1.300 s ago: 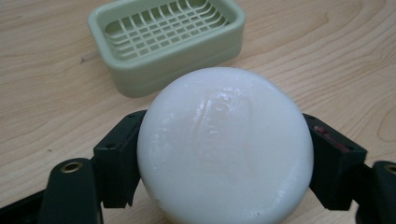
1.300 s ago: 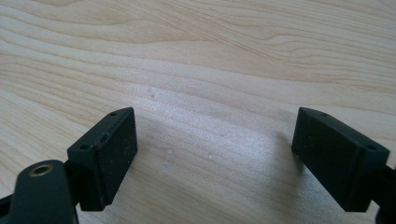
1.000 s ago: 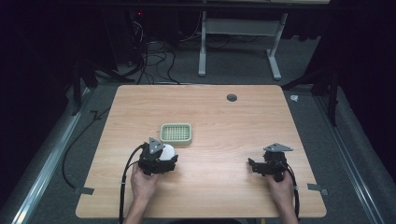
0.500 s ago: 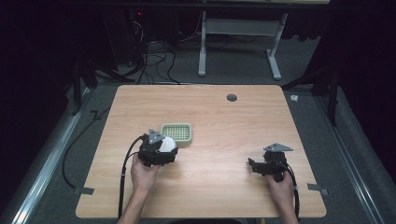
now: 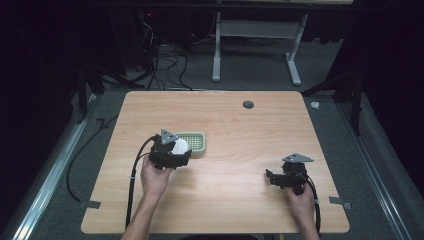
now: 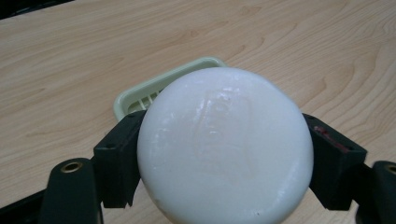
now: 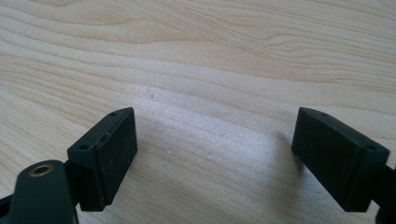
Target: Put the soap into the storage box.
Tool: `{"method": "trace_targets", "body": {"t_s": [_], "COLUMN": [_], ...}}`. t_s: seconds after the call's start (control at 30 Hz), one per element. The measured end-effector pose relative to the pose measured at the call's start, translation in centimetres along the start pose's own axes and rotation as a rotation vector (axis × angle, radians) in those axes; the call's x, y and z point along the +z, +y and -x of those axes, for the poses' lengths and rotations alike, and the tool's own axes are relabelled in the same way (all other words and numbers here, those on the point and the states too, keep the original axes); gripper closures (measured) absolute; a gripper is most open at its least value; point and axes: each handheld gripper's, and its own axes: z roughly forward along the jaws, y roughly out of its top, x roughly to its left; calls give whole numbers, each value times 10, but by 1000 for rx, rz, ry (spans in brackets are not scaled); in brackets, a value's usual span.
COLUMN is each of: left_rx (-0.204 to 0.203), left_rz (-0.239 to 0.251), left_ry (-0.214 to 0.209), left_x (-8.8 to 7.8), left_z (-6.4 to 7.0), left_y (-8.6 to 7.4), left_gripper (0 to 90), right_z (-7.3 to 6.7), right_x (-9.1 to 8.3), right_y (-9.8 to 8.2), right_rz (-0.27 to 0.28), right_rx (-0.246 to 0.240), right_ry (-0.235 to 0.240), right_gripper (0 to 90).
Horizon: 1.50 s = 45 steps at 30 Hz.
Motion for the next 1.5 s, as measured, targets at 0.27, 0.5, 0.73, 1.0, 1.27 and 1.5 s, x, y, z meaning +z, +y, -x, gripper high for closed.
{"method": "trace_targets", "body": {"t_s": [0.27, 0.5, 0.73, 1.0, 1.27, 1.5], "left_rx": [-17, -22, -30, -19, -13, -15], "left_rz": [4, -8, 5, -19, -26, -49], "left_ry": [-15, -5, -13, -4, 12, 22], "left_x": [6, 12, 17, 25, 37, 51], "left_z": [-5, -8, -10, -10, -10, -11], "left_y": [4, 8, 16, 22, 27, 28], "left_gripper": [249, 249, 249, 249, 249, 249], "right_z": [0, 0, 0, 0, 0, 0], "right_x": [0, 0, 0, 0, 0, 0], "right_y": [0, 0, 0, 0, 0, 0], "right_rz": [0, 0, 0, 0, 0, 0], "right_rx": [0, 0, 0, 0, 0, 0], "right_ry": [0, 0, 0, 0, 0, 0], "right_gripper": [152, 152, 152, 152, 152, 152]}}
